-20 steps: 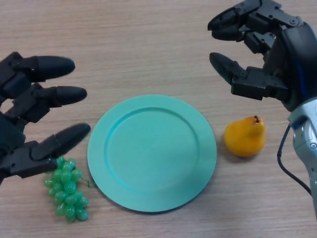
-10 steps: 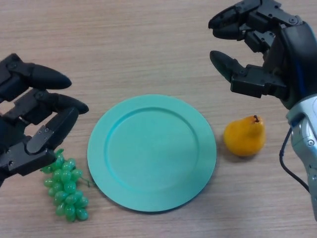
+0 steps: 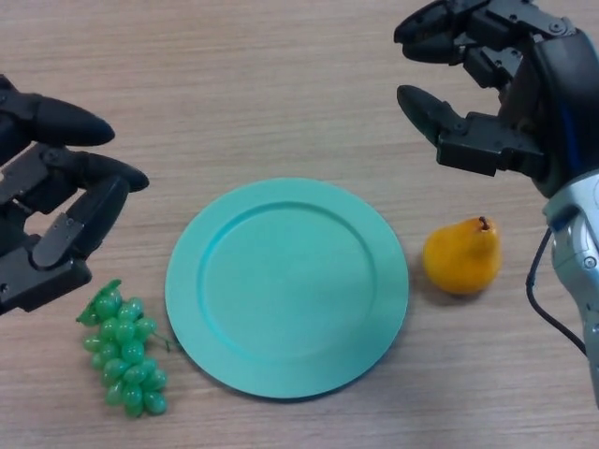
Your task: Pick up the yellow pear and place it on the plate
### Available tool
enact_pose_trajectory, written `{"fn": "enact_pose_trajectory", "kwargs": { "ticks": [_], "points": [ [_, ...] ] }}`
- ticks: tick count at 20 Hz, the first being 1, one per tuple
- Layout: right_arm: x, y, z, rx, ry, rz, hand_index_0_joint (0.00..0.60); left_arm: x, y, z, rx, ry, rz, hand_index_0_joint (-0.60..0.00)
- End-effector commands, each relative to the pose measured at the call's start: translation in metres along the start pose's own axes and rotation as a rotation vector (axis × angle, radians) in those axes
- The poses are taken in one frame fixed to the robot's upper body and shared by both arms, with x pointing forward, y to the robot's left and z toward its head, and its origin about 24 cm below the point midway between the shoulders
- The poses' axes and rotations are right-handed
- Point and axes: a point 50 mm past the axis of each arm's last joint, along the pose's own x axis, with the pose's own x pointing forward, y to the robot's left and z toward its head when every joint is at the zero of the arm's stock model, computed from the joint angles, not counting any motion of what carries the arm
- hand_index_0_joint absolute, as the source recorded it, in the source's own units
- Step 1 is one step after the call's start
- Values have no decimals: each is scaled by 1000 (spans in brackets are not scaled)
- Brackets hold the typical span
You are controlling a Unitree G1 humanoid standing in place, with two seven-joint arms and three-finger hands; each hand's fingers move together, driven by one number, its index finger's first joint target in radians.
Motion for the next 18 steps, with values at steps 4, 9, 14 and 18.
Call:
{"fn": "enact_pose_trajectory", "kwargs": {
  "ticks": [4,9,14,18],
  "points": [
    [5,-16,40,-113,-260,-94,400,6,6,26,202,-239,85,-400],
    [7,-18,43,-314,-386,-161,0,5,6,26,104,-236,92,0],
    [8,-20,38,-337,-376,-163,0,6,8,23,104,-215,109,0],
    [8,-20,38,-338,-381,-168,0,7,7,23,117,-195,95,0]
  ]
}}
